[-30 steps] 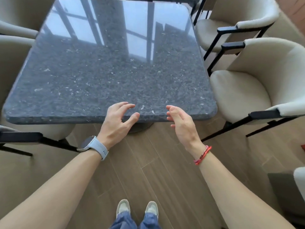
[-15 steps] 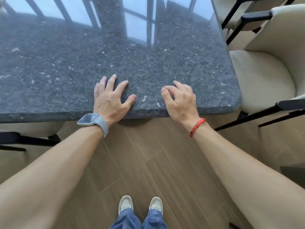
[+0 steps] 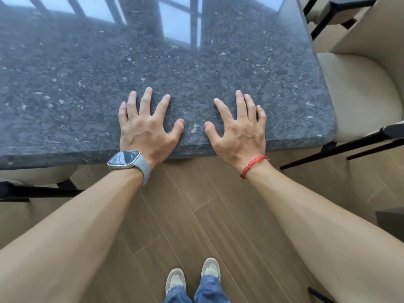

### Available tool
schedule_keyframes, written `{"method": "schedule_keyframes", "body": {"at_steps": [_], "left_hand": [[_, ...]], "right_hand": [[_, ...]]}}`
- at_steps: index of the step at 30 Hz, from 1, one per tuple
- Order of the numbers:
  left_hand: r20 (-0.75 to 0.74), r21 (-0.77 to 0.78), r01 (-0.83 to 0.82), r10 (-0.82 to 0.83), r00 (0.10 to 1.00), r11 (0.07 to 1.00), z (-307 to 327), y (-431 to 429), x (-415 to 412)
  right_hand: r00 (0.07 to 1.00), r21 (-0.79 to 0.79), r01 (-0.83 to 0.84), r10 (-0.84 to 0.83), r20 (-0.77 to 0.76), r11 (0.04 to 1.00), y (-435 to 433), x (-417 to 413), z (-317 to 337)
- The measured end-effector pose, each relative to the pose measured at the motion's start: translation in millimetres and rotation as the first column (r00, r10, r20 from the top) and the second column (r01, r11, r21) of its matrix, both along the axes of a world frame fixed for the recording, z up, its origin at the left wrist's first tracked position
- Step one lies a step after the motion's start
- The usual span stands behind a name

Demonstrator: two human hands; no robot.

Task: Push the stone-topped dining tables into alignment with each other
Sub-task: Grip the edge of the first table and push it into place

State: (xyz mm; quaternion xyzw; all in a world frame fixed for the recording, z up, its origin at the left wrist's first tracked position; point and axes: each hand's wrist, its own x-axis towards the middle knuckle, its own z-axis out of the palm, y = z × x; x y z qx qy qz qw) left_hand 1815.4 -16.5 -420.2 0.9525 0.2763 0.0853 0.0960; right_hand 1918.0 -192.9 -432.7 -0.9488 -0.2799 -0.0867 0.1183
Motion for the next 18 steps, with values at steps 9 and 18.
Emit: {"method": "schedule_keyframes", "body": {"at_steps": [9,18], "left_hand": [[0.154,-0.003,0.041,-0.040,0.987,0.999,-6.7,-0.6,-6.7],[0.106,-0.009,0.053,-0.052,0.993,0.999,-6.5,0.9,-7.3]], "right_hand": [[0.997,0.022,0.042,-0.043,0.069,0.999,1.6,-0.3,-3.9],[0.996,-0.014,0.089,-0.088,0.027,0.996,2.6,-2.7,-3.5]]}}
